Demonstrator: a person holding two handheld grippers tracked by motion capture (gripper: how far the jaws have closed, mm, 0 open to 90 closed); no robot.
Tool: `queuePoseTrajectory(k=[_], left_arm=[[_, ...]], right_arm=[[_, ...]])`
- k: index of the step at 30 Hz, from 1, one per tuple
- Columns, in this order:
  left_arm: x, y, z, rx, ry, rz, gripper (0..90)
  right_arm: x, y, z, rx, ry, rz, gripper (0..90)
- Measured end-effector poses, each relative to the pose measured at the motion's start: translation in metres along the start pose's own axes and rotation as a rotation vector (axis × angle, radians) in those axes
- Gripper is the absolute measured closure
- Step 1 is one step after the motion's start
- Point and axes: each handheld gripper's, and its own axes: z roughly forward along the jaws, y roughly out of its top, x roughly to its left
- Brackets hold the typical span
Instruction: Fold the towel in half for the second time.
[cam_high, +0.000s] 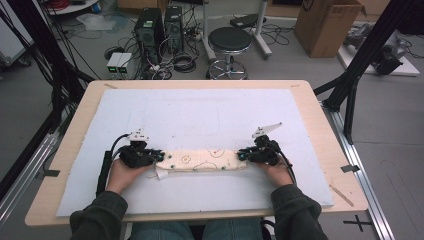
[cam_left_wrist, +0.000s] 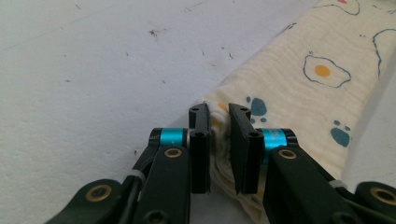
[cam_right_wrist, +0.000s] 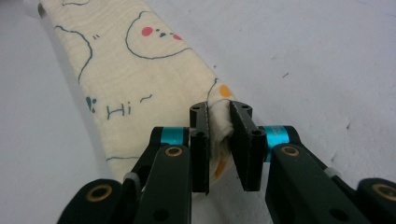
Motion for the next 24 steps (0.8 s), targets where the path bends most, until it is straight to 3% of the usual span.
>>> queuePoseTrajectory(k=[13, 18, 24], left_arm=[[-0.004, 0.003, -0.009, -0.052, 0.025, -0.002, 81.3], [-0.002, 0.006, -0.012, -0.088, 0.032, -0.034, 81.5], [-0.001, 0.013, -0.012, -0.105, 0.045, -0.042, 81.6]], right_arm=[[0.009, 0.009, -0.007, 0.006, -0.028, -0.055, 80.2], [0.008, 0.013, -0.009, 0.006, -0.039, -0.061, 80.2], [0.006, 0.021, -0.011, 0.003, -0.054, -0.076, 80.3]])
